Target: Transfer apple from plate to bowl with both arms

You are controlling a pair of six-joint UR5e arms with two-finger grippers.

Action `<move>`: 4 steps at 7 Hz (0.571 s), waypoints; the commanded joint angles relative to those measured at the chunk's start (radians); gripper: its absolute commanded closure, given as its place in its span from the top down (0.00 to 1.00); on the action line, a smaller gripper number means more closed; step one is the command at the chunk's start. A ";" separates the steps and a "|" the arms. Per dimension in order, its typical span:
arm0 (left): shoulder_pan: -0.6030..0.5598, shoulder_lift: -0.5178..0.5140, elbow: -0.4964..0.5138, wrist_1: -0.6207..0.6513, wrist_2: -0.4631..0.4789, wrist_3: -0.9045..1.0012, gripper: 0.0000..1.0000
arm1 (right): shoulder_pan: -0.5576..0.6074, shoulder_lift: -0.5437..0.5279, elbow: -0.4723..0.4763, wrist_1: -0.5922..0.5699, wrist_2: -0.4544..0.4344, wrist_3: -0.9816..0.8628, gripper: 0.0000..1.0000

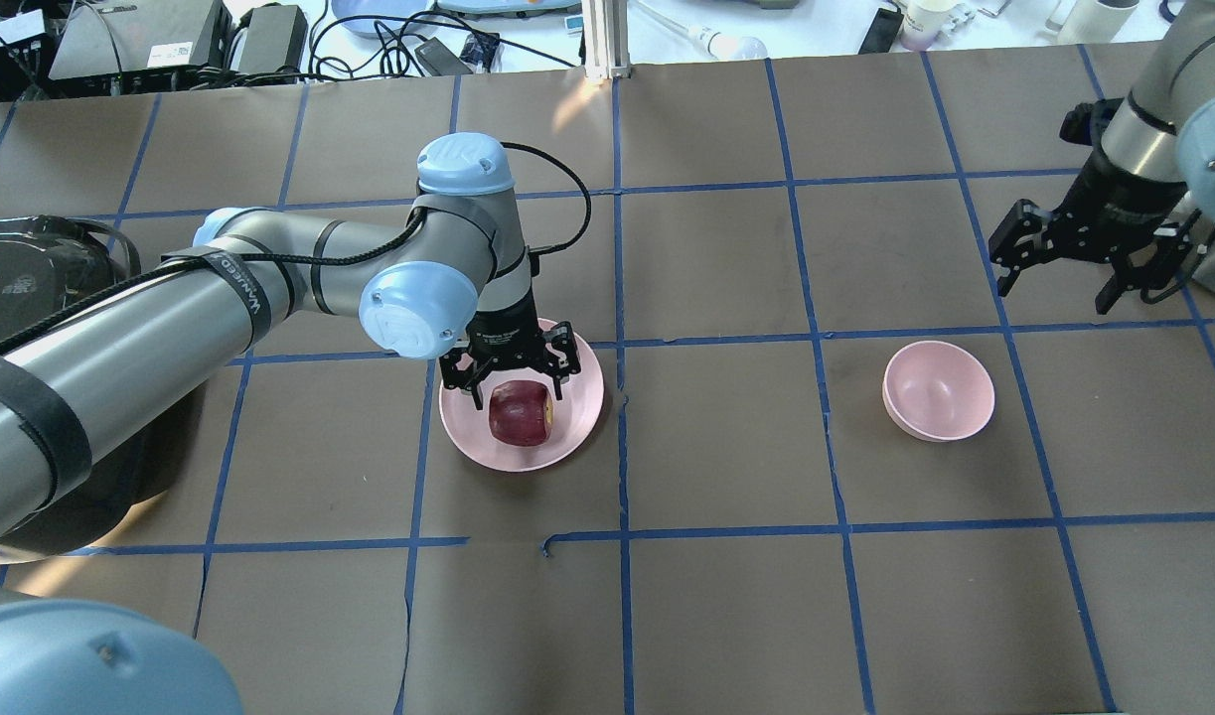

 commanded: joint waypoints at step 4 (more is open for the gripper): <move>-0.006 0.042 0.005 0.011 0.004 0.004 0.00 | -0.003 0.019 0.303 -0.303 0.047 -0.099 1.00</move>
